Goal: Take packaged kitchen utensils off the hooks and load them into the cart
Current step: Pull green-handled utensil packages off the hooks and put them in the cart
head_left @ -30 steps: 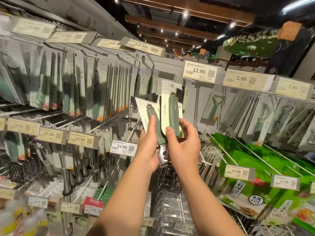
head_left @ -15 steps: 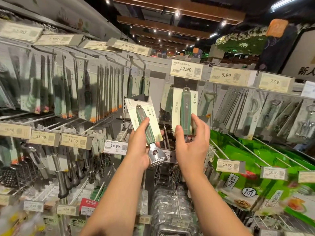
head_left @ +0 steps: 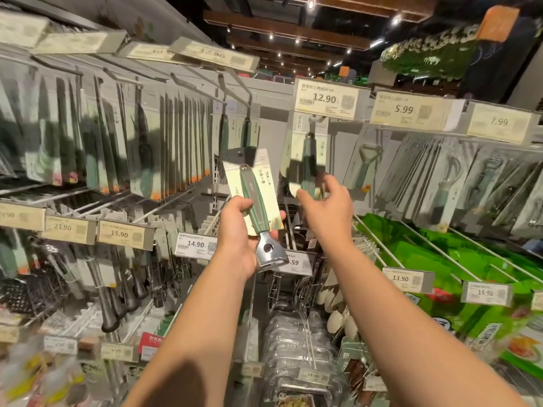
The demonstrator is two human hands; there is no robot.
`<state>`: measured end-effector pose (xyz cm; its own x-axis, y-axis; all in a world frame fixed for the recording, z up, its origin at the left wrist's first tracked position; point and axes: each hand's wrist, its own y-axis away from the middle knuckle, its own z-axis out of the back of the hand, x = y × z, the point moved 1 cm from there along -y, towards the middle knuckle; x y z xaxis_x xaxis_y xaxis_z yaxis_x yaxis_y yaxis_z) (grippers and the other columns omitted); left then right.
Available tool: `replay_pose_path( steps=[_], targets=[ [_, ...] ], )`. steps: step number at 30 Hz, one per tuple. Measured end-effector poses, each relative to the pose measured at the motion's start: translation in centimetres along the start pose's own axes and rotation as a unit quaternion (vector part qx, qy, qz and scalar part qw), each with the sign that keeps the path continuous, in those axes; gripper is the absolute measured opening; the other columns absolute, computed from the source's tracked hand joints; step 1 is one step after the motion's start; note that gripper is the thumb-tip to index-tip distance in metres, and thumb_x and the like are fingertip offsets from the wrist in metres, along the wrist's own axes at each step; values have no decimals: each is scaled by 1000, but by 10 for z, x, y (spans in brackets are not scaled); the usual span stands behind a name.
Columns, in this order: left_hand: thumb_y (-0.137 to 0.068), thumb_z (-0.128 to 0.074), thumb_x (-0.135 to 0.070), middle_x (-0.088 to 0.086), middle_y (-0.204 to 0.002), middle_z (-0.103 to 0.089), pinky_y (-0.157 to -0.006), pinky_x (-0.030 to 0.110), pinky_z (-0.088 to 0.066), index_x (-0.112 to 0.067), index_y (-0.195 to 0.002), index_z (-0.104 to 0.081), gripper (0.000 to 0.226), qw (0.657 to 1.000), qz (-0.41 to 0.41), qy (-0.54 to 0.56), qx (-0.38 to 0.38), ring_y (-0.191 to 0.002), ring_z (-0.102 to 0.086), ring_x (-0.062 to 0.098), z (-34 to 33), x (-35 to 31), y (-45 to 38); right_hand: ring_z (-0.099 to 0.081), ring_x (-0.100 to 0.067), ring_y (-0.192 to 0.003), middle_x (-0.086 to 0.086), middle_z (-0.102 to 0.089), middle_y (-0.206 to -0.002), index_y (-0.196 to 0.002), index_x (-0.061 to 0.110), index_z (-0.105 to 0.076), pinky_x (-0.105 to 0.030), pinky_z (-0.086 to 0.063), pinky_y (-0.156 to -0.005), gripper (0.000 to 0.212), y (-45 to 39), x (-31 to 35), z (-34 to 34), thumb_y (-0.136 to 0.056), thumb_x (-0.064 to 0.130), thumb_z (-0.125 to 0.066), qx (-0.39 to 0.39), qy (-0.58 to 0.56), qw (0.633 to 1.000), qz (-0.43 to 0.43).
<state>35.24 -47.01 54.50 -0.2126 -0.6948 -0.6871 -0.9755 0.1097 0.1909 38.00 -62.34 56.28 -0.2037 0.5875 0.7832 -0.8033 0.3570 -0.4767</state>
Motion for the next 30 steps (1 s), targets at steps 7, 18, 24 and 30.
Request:
replay_pose_path(
  steps=[7, 18, 24, 30],
  targets=[
    [-98, -40, -23, 32, -104, -75, -44, 24, -47, -6, -115, -65, 34, 1000, -8, 5, -6, -63, -63, 27, 1, -7, -18, -70, -14, -88, 3, -63, -132, -149, 31, -48, -24, -59, -62, 72, -73, -21, -20, -89, -5, -65, 127, -65, 988, -59],
    [-101, -41, -19, 30, -106, -75, -50, 29, -53, -2, -122, -64, 36, 1000, -19, -23, 1, -68, -66, 28, -7, -19, -42, -63, -13, -89, -10, -57, -141, -144, 19, -54, -13, -51, -57, 55, -83, -32, -36, -93, 1, -63, 81, 5, 997, -11],
    [-104, -45, -17, 23, -103, -77, -74, 44, -62, -5, -119, -67, 29, 999, -24, -33, 4, -95, -76, 41, -21, -14, -41, -68, -7, -88, 5, -67, -108, -120, 30, -64, -25, -59, -77, 29, -14, -4, -21, -92, 40, -65, 124, -33, 988, 90],
    [-106, -56, -13, -6, -128, -60, -65, 33, -64, -20, -154, -43, 50, 997, -53, -58, 5, -102, -66, 16, -30, -3, -29, -52, 9, -105, 11, -52, -124, -137, 27, -54, -8, -45, -88, 60, 17, 5, -20, -83, 38, -77, 109, 12, 986, 122]
  ],
)
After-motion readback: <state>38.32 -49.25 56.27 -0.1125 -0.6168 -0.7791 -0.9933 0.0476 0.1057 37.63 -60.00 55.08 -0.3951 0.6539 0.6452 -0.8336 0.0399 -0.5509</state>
